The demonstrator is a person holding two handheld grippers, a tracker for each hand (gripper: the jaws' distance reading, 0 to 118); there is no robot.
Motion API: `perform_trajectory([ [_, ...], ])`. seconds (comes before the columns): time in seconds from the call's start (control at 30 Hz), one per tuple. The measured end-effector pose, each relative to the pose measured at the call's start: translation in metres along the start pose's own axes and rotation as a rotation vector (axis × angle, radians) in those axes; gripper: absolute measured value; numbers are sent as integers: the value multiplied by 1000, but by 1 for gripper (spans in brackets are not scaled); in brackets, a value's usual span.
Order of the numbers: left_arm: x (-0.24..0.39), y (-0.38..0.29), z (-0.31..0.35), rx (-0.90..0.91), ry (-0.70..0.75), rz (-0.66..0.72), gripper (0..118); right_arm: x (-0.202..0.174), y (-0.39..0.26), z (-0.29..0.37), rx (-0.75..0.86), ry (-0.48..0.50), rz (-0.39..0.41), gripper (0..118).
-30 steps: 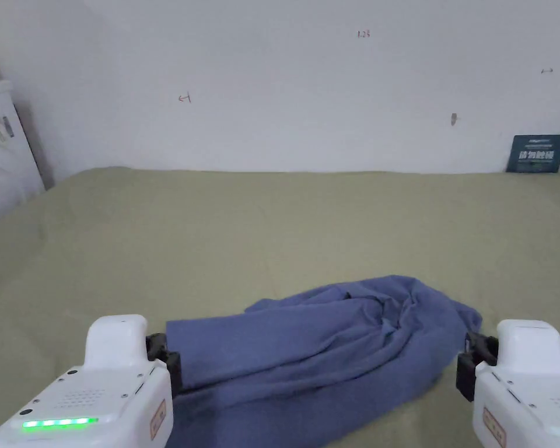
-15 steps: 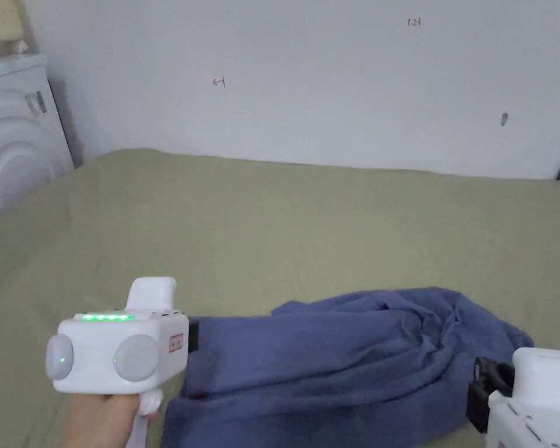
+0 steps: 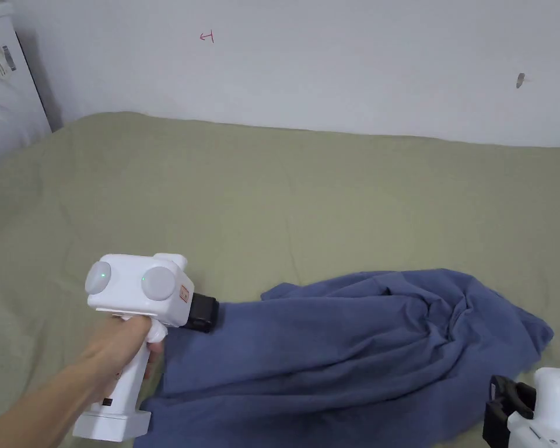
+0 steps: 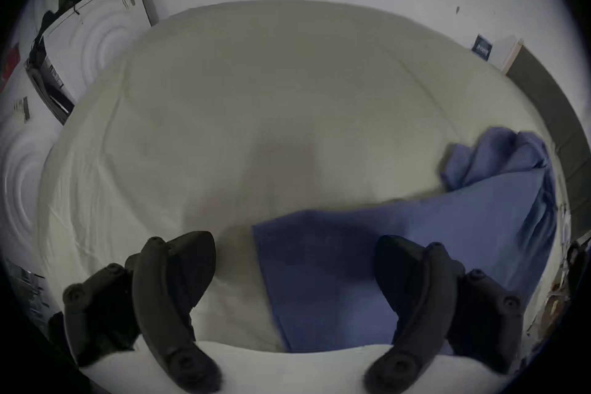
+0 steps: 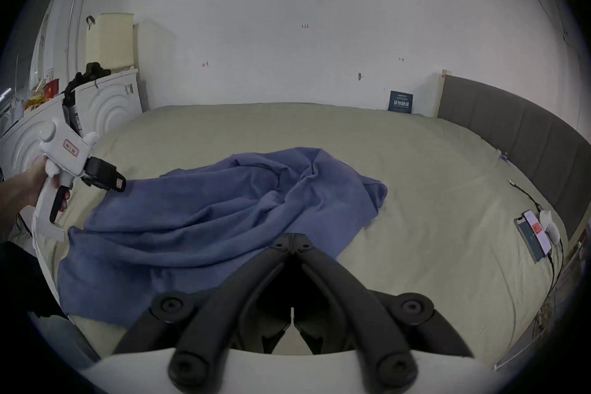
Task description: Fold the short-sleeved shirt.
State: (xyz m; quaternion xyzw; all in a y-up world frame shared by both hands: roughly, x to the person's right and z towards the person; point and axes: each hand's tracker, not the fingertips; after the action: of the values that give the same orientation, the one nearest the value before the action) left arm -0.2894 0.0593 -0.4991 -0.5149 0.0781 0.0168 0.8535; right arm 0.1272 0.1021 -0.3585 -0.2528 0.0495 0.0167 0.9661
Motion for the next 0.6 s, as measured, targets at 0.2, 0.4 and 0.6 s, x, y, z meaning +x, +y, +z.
perform_trajectory([
  [0.2, 20, -8, 32, 95, 53, -67, 2, 16, 2, -5, -28, -16, -33, 0],
  [0.4, 1, -7, 30, 55, -50, -4, 2, 67, 37, -36, -61, -82, -42, 0],
  [0.6, 3, -7, 30, 64, -49, -21, 2, 132, 83, -106, -179, -131, -32, 0],
])
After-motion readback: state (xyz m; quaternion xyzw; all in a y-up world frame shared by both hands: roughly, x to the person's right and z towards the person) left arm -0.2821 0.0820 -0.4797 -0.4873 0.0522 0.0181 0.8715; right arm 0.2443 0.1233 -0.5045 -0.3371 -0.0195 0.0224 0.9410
